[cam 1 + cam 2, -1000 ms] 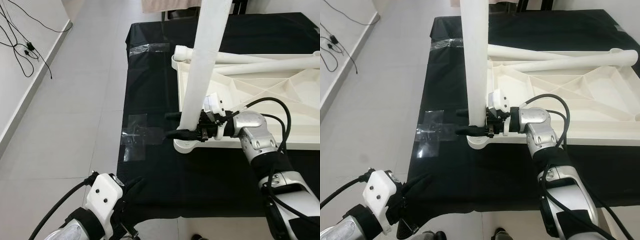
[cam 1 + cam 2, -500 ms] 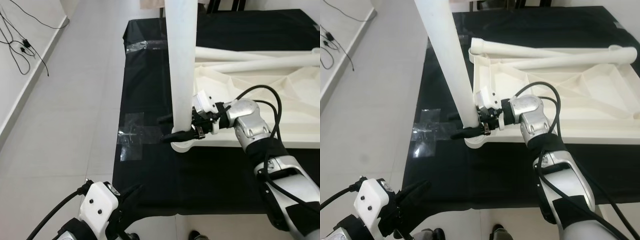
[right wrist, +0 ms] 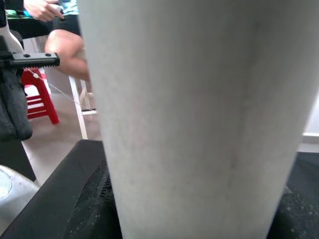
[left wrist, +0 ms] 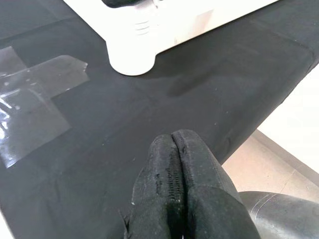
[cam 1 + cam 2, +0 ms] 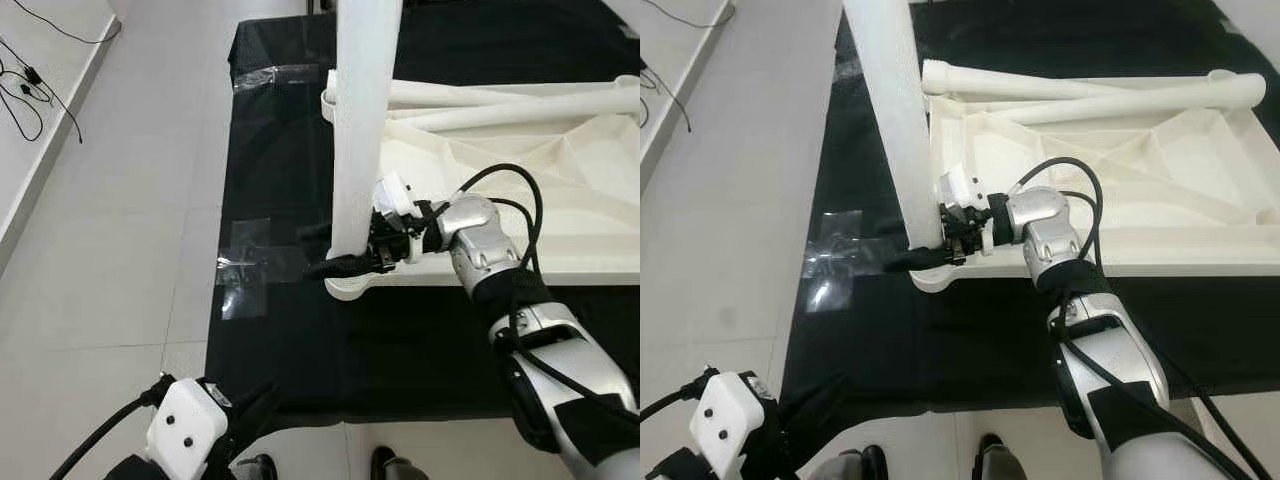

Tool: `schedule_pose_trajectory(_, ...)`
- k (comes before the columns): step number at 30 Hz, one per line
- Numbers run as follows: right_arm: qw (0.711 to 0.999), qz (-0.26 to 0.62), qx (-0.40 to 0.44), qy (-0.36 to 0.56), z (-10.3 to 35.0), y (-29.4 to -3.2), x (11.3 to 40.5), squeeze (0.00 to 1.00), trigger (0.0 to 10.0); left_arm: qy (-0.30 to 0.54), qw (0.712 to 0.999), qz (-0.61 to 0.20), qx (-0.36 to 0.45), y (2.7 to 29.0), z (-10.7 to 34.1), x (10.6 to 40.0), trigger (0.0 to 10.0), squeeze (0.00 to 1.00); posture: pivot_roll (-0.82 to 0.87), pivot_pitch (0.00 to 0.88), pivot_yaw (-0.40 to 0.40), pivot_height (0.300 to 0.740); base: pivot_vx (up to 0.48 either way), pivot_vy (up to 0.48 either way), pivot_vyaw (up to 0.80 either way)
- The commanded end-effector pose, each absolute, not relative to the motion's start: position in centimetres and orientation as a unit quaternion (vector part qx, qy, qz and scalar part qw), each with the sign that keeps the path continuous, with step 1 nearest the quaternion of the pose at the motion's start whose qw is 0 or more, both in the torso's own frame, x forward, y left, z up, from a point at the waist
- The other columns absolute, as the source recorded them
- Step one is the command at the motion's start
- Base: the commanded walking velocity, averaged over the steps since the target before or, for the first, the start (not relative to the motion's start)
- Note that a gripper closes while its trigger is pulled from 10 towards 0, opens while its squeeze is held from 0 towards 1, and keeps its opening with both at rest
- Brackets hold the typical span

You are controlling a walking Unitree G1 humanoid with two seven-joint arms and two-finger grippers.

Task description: Building children table

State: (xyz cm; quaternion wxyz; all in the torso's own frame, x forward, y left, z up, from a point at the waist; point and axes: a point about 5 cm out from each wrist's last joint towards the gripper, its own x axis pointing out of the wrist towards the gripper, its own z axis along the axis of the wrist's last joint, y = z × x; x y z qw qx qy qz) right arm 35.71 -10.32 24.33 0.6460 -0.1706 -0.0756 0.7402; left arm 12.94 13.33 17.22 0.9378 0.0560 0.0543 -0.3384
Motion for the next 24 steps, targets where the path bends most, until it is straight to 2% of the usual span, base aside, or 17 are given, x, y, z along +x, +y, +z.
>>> schedule_pose_trajectory(1, 0.632, 0.760, -0.151, -0.008, 20.8, -9.8, 35.1, 0.00, 10.0, 0.070, 0.936, -0.340, 0.058, 13.5, 17.1, 12.5, 10.0, 0.00, 0.26, 0.393, 0.040, 0.740, 0.000, 0.000, 0.00)
schedule_pose_trajectory(9, 0.624, 0.766, -0.152, 0.006, 20.1, -9.6, 34.9, 0.00, 10.0, 0.072, 0.937, -0.337, 0.059, 13.5, 17.2, 12.4, 10.0, 0.00, 0.26, 0.398, 0.035, 0.740, 0.000, 0.000, 0.00)
schedule_pose_trajectory(16, 0.620, 0.762, -0.187, 0.016, 19.4, -9.9, 34.9, 0.00, 10.0, 0.071, 0.938, -0.335, 0.060, 13.6, 17.2, 12.6, 10.0, 0.00, 0.25, 0.394, 0.036, 0.740, 0.000, 0.000, 0.00)
schedule_pose_trajectory(22, 0.649, 0.727, -0.224, 0.007, 18.8, -9.6, 35.1, 0.00, 10.0, 0.070, 0.938, -0.335, 0.058, 13.4, 17.0, 12.9, 10.0, 0.00, 0.23, 0.386, 0.021, 0.740, 0.000, 0.000, 0.00)
schedule_pose_trajectory(24, 0.681, 0.701, -0.212, 0.020, 18.3, -9.7, 35.1, 0.00, 10.0, 0.066, 0.939, -0.334, 0.055, 13.2, 17.0, 13.1, 10.0, 0.00, 0.21, 0.382, 0.009, 0.740, 0.000, 0.000, 0.00)
